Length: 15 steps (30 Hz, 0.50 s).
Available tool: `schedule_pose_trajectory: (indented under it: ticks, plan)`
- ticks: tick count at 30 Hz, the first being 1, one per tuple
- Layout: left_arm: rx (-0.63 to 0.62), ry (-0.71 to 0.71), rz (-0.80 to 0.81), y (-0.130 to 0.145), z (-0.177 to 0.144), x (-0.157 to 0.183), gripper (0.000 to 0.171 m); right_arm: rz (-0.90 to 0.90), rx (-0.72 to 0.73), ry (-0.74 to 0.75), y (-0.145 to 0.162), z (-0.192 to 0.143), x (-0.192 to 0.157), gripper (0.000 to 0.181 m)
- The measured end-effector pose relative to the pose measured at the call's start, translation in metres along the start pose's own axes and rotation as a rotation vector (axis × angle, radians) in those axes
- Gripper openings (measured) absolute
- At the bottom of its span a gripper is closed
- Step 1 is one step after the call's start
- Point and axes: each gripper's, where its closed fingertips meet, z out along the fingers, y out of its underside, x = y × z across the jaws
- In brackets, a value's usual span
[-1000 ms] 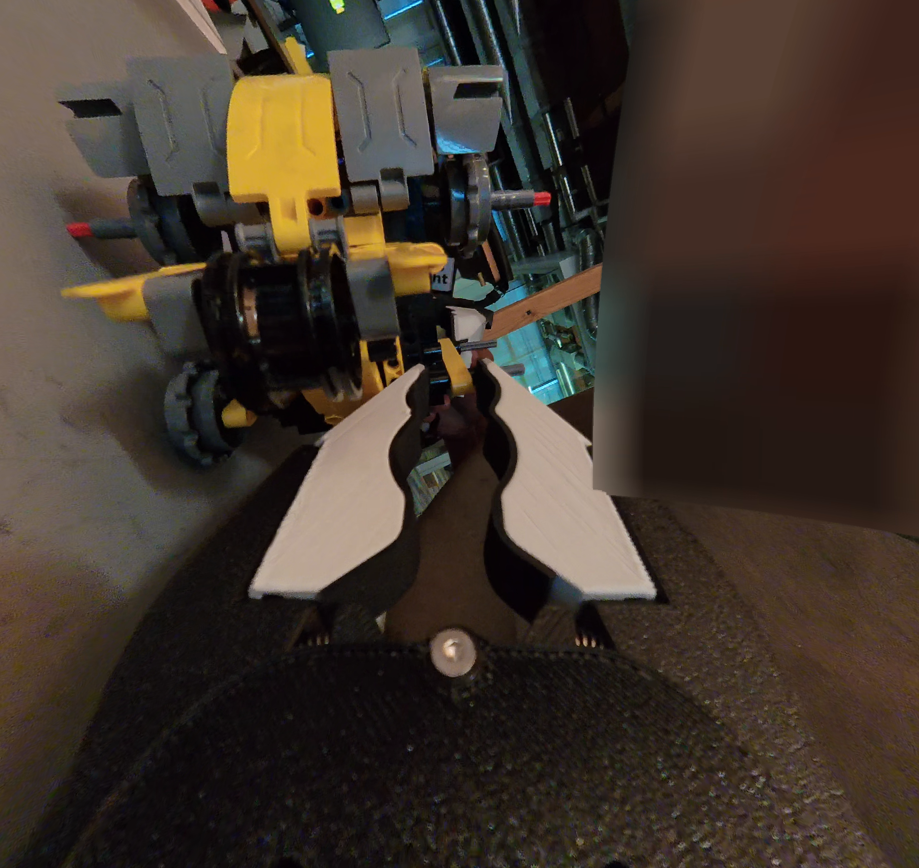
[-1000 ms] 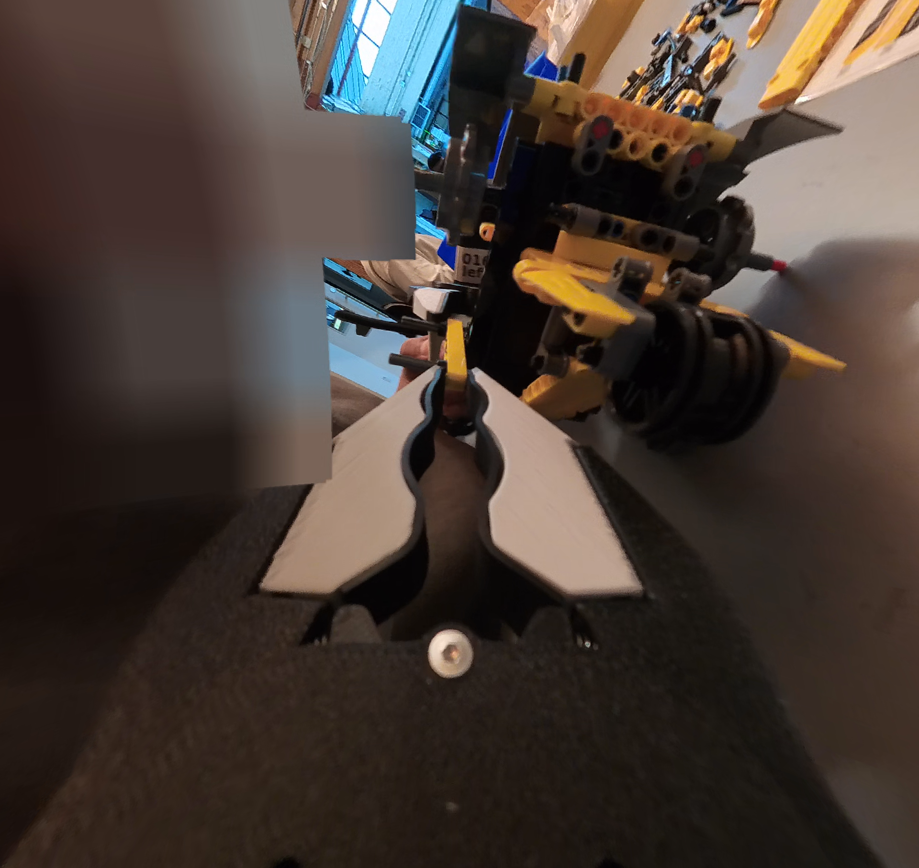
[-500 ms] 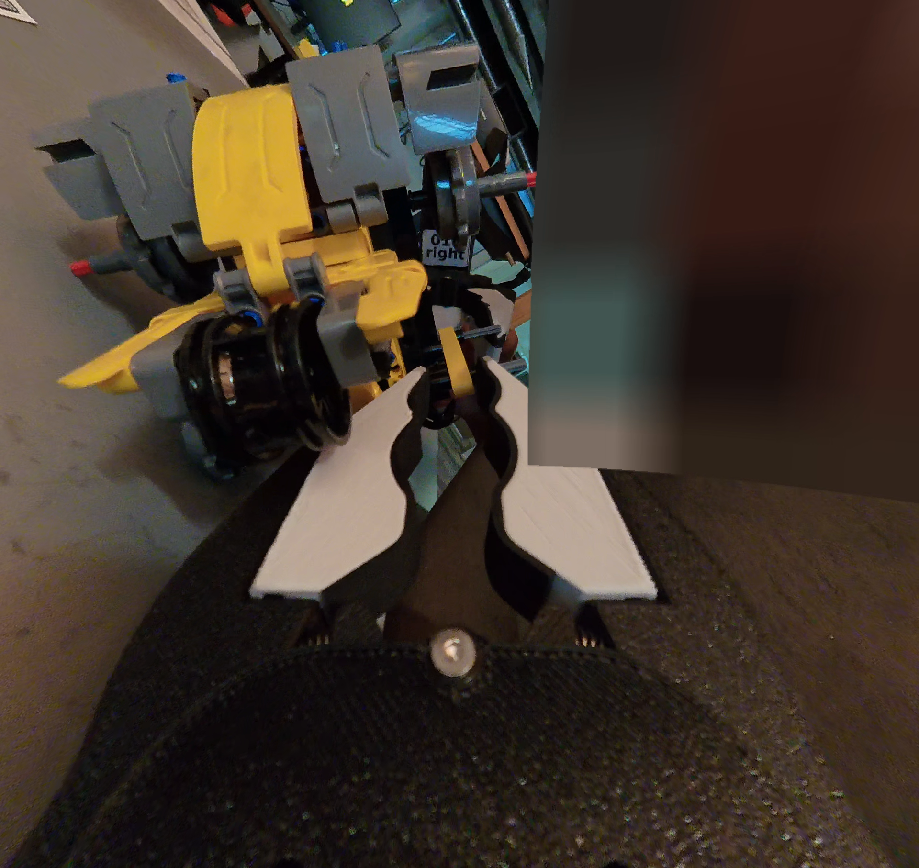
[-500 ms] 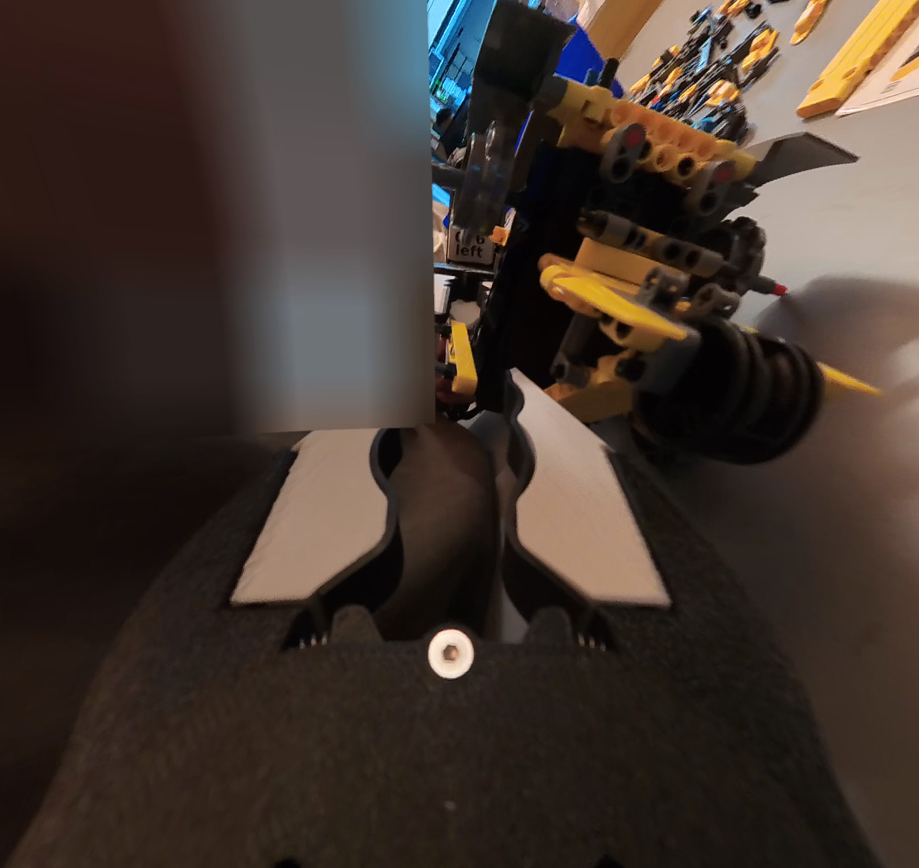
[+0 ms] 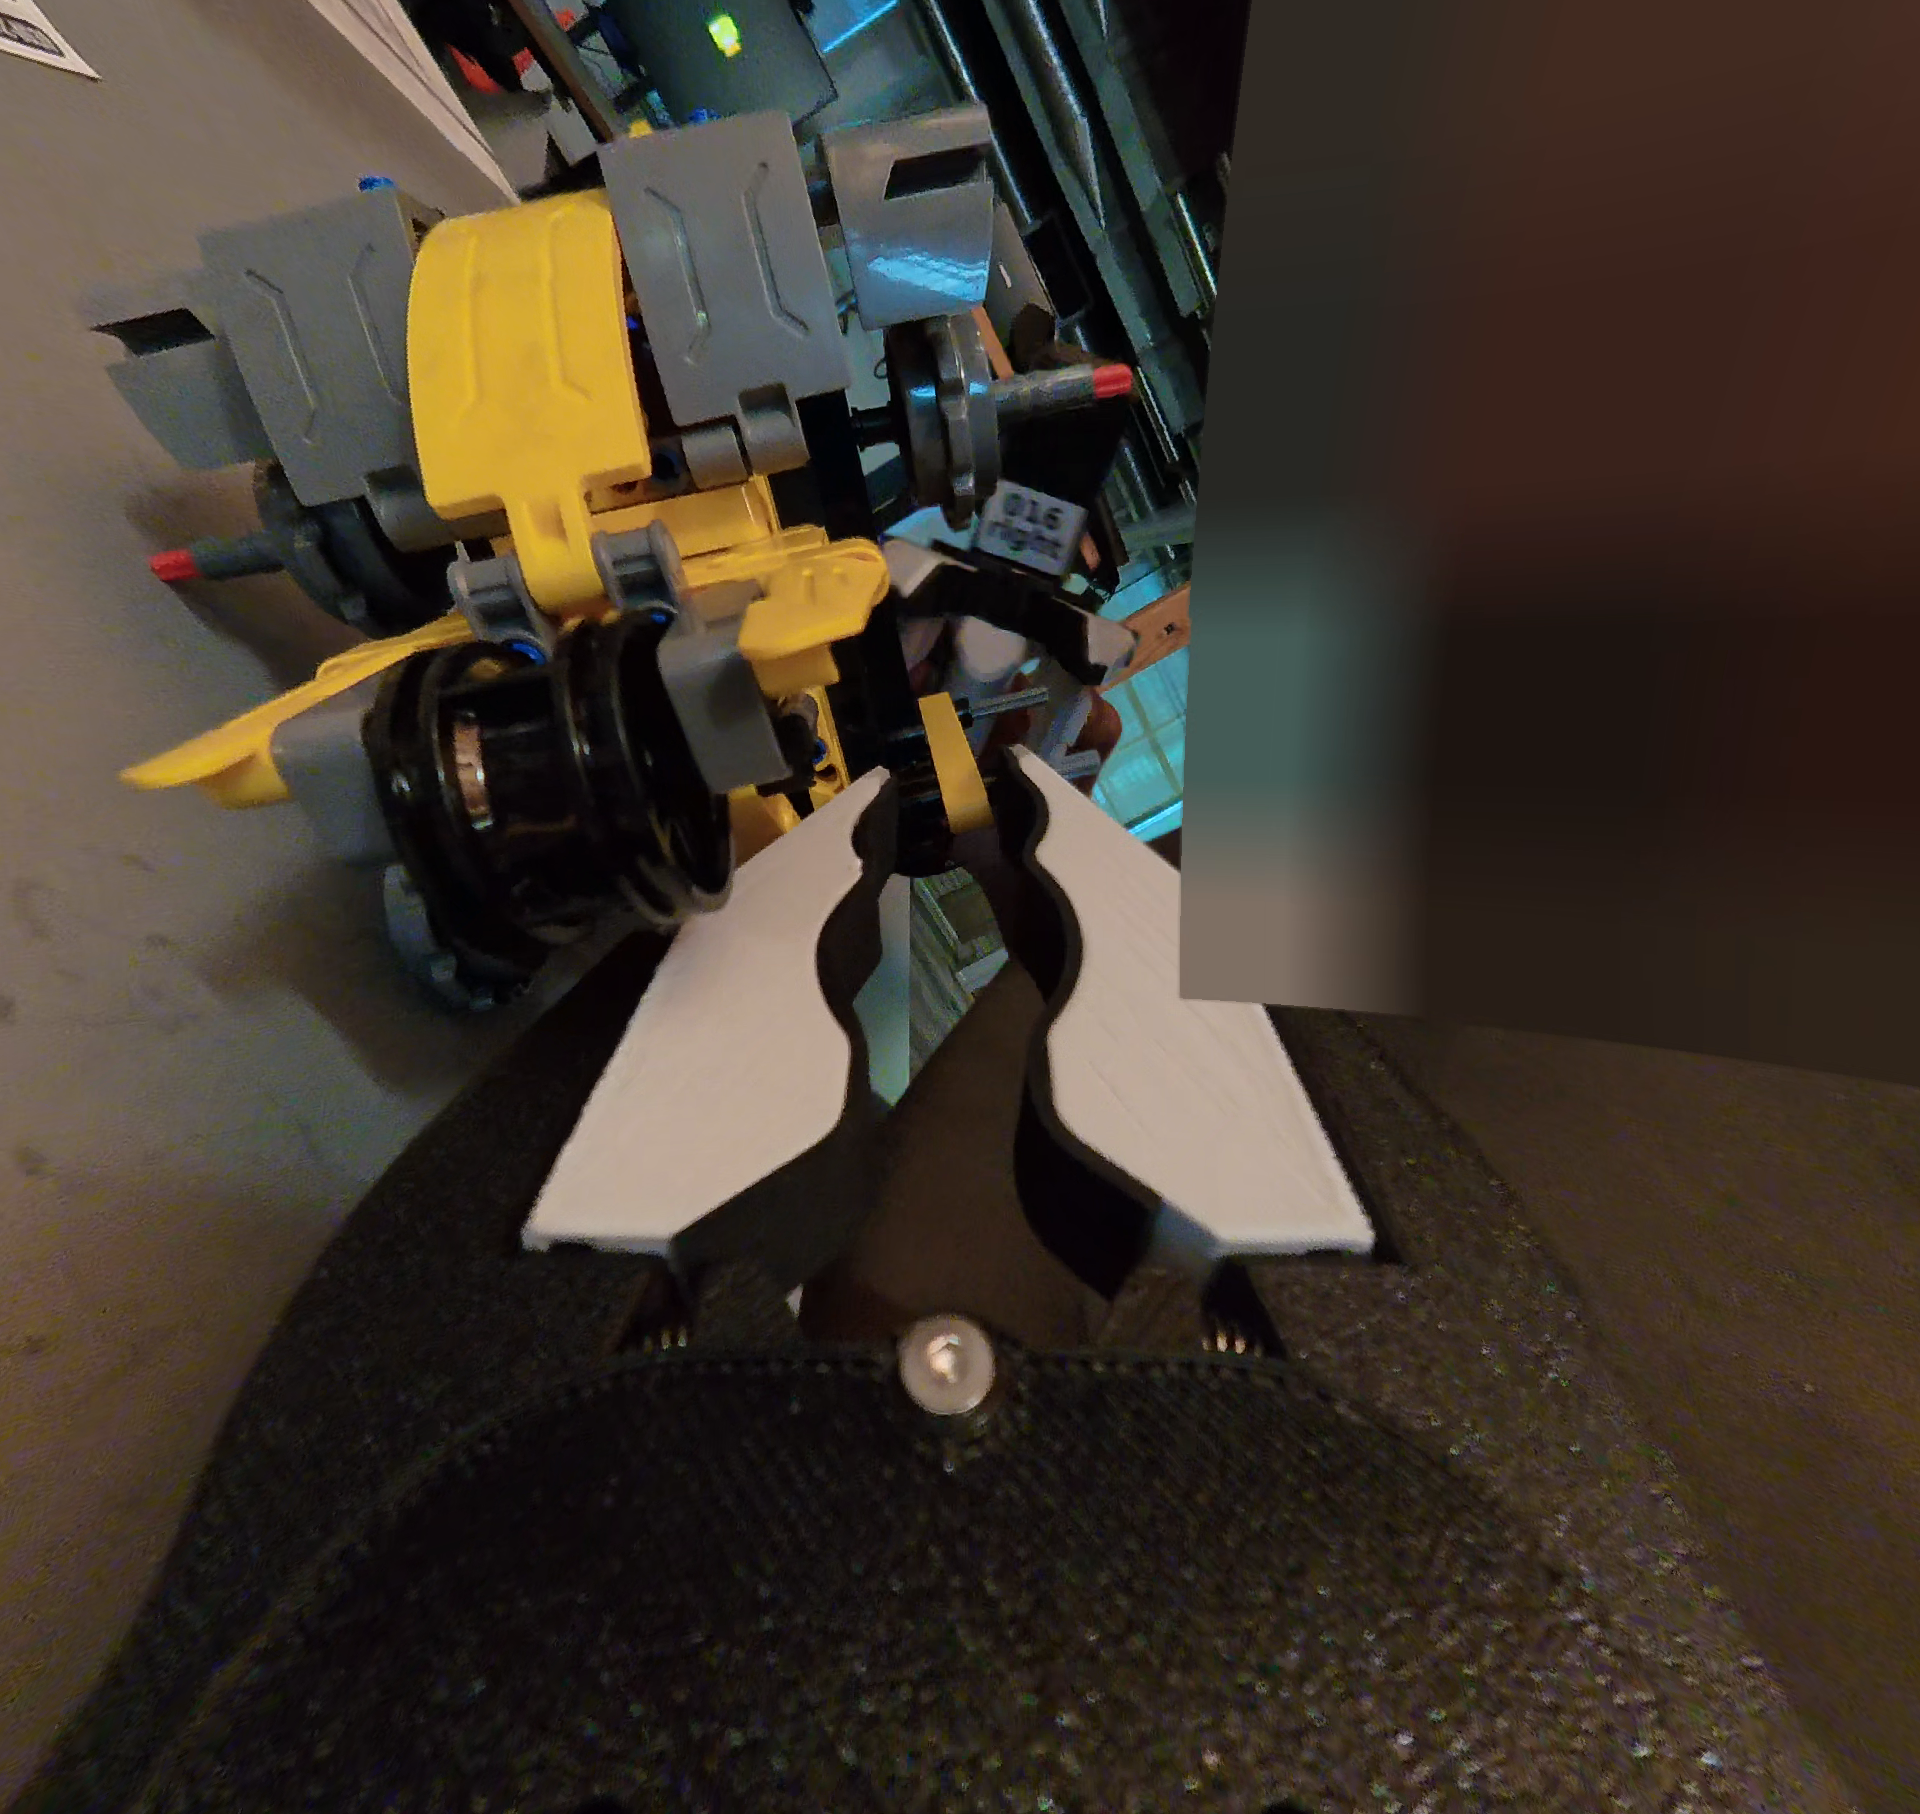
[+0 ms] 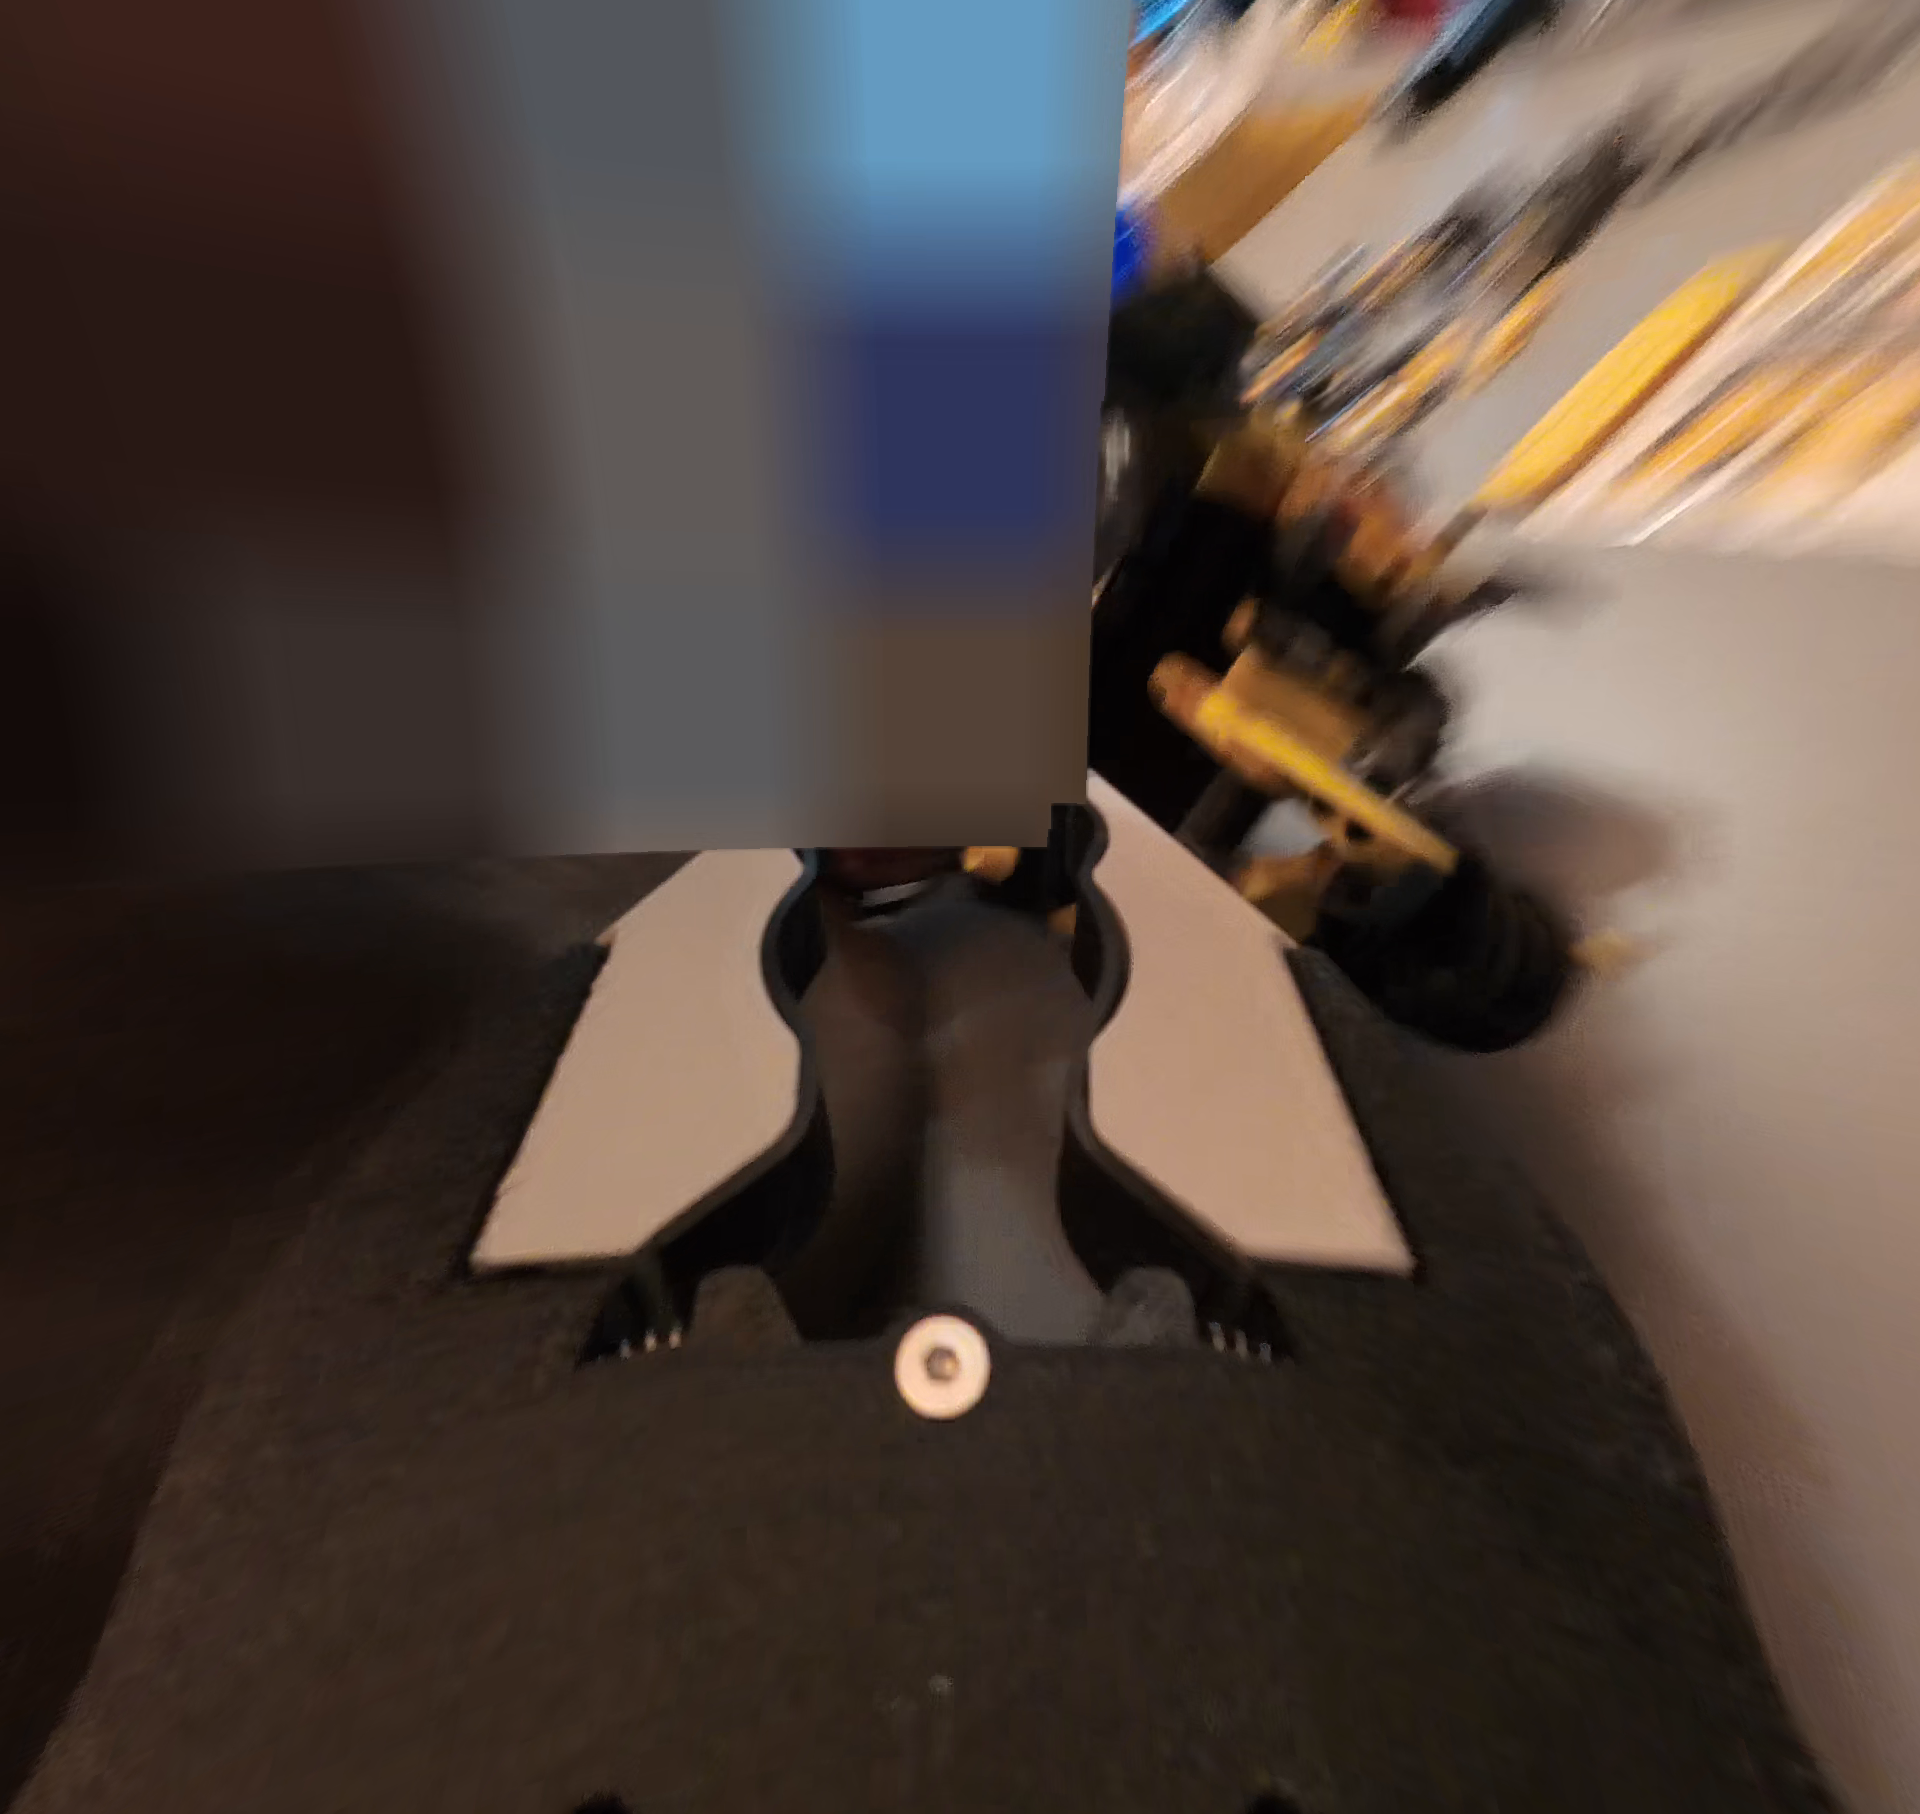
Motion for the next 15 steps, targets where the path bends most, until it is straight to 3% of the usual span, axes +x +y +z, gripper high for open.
schedule_pose_trajectory:
  ticks: [1,4,8,10,11,15]
  plan:
    - [0.006,-0.002,0.001,0.0,0.001,0.0,0.017,-0.093,0.007,0.074,-0.003,-0.002,0.001,0.042]
    - [0.023,-0.013,0.013,0.001,0.002,0.0,0.017,-0.365,0.04,0.275,-0.009,-0.006,-0.001,0.043]
    - [0.044,-0.047,0.073,0.001,0.007,0.0,0.017,-0.589,0.159,0.391,-0.02,-0.008,-0.029,0.003]
    - [0.058,-0.061,0.106,0.0,0.009,0.0,0.016,-0.663,0.206,0.395,-0.023,-0.003,-0.046,0.0]
    - [0.072,-0.044,0.124,-0.001,0.01,0.004,0.009,-0.679,0.178,0.411,-0.018,0.004,-0.047,0.0]
    - [0.096,-0.056,0.182,-0.001,0.016,0.004,0.008,-0.661,0.025,0.561,0.012,0.026,-0.014,0.0]
